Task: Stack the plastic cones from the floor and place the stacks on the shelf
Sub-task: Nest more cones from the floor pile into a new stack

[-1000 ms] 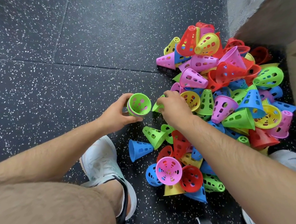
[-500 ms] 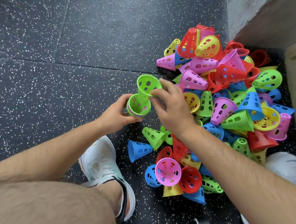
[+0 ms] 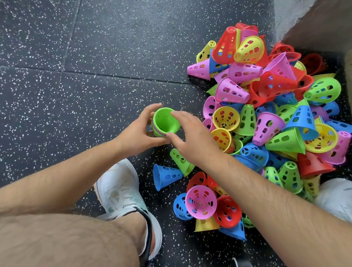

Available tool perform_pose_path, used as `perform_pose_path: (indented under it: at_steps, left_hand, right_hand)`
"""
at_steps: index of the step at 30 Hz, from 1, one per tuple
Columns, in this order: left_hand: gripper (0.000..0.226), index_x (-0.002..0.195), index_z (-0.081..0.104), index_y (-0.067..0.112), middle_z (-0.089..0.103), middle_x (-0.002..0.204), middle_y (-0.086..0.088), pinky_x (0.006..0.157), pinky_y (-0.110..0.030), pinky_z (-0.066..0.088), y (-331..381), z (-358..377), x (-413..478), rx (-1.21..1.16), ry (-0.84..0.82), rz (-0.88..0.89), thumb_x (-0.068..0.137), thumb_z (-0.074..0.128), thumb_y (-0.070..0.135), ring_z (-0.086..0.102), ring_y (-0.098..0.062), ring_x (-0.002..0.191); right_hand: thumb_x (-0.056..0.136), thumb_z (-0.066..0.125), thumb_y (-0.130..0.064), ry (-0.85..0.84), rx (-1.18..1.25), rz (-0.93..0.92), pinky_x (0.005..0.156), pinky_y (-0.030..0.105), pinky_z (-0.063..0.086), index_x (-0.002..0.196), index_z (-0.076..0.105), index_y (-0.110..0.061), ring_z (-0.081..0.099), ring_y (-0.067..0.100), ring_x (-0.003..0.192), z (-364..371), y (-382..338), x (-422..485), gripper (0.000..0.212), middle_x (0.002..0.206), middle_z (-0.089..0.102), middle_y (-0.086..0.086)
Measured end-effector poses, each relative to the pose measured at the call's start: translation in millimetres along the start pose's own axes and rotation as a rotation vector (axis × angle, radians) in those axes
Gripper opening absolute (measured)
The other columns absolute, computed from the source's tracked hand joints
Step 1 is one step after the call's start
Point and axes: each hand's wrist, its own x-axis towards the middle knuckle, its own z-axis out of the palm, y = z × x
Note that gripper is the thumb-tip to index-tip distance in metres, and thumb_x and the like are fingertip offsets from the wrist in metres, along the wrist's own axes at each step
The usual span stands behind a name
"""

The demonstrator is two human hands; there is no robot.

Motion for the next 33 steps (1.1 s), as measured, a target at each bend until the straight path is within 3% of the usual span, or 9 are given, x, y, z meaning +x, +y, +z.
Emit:
perform_pose_path:
  at_steps: [2,6,9,13,15,18,21,28,33]
  left_hand:
    - [0.093,0.153,0.035,0.037,0.051,0.148,0.009,0.103,-0.023,0.052,5,-1,-2,0.032,-0.027,0.026,0.080,0.090,0.023,0.056,0.007,0.126]
    - [0.081,0.153,0.042,0.042,0.052,0.150,0.021,0.111,-0.037,0.050,8,-4,-2,0.127,-0.032,0.060,0.082,0.080,0.050,0.051,0.002,0.133]
    - [0.078,0.150,0.045,0.044,0.052,0.149,0.021,0.109,-0.040,0.052,8,-2,-1,0.163,-0.044,0.085,0.080,0.079,0.054,0.054,0.001,0.132]
    - [0.080,0.150,0.045,0.045,0.050,0.151,0.020,0.110,-0.037,0.051,7,4,-2,0.194,-0.062,0.091,0.078,0.078,0.056,0.053,0.000,0.134]
    - [0.079,0.150,0.045,0.045,0.049,0.151,0.019,0.110,-0.036,0.051,6,5,-2,0.185,-0.070,0.082,0.079,0.078,0.054,0.052,0.000,0.134]
    - [0.077,0.150,0.046,0.041,0.050,0.150,0.020,0.106,-0.033,0.054,6,5,-3,0.136,-0.068,0.077,0.081,0.079,0.048,0.052,0.000,0.134]
    - [0.074,0.151,0.046,0.036,0.052,0.147,0.017,0.104,-0.031,0.055,5,5,-2,0.107,-0.050,0.077,0.085,0.081,0.036,0.052,0.001,0.133]
    - [0.077,0.147,0.044,0.052,0.056,0.144,0.017,0.109,-0.039,0.053,0,2,0,0.126,-0.051,0.040,0.079,0.078,0.056,0.056,-0.007,0.132]
    - [0.076,0.147,0.043,0.051,0.056,0.144,0.017,0.112,-0.040,0.050,2,2,-1,0.143,-0.046,0.030,0.079,0.077,0.057,0.055,-0.004,0.132]
  right_hand:
    - [0.096,0.064,-0.028,-0.011,0.006,0.005,0.115,0.020,0.019,0.150,0.042,-0.015,0.036,0.015,0.142,0,2,0,0.060,0.152,0.044,-0.001]
    - [0.095,0.065,-0.029,-0.051,0.036,0.004,0.121,0.027,0.024,0.151,0.042,-0.016,0.035,0.012,0.144,-6,11,-5,0.061,0.155,0.042,-0.002]
    - [0.094,0.066,-0.029,-0.055,0.017,0.001,0.117,0.028,0.030,0.147,0.045,-0.014,0.040,0.013,0.139,-7,18,-13,0.059,0.150,0.047,-0.001]
    - [0.087,0.068,-0.026,0.101,-0.053,0.079,0.089,0.035,0.045,0.101,0.056,-0.013,0.048,0.019,0.098,-9,24,-23,0.022,0.103,0.052,0.000]
    - [0.083,0.066,-0.031,-0.038,-0.219,0.050,0.092,0.038,0.042,0.092,0.059,-0.019,0.045,0.020,0.100,-12,25,-25,0.017,0.099,0.054,-0.003]
    - [0.080,0.062,-0.039,-0.268,-0.400,-0.056,0.105,0.040,0.034,0.108,0.065,-0.030,0.041,0.019,0.115,-13,26,-30,0.029,0.110,0.060,-0.011]
    - [0.078,0.063,-0.041,-0.300,-0.380,-0.105,0.109,0.039,0.028,0.118,0.065,-0.037,0.040,0.018,0.120,-12,25,-30,0.040,0.115,0.063,-0.015]
    - [0.079,0.064,-0.039,-0.431,-0.407,-0.156,0.109,0.035,0.026,0.130,0.060,-0.037,0.043,0.017,0.124,-17,32,-31,0.051,0.127,0.061,-0.016]
    - [0.093,0.060,-0.015,-0.193,-0.327,-0.177,0.093,0.041,0.045,0.113,0.073,-0.028,0.061,0.024,0.101,-10,41,-25,0.027,0.104,0.073,-0.006]
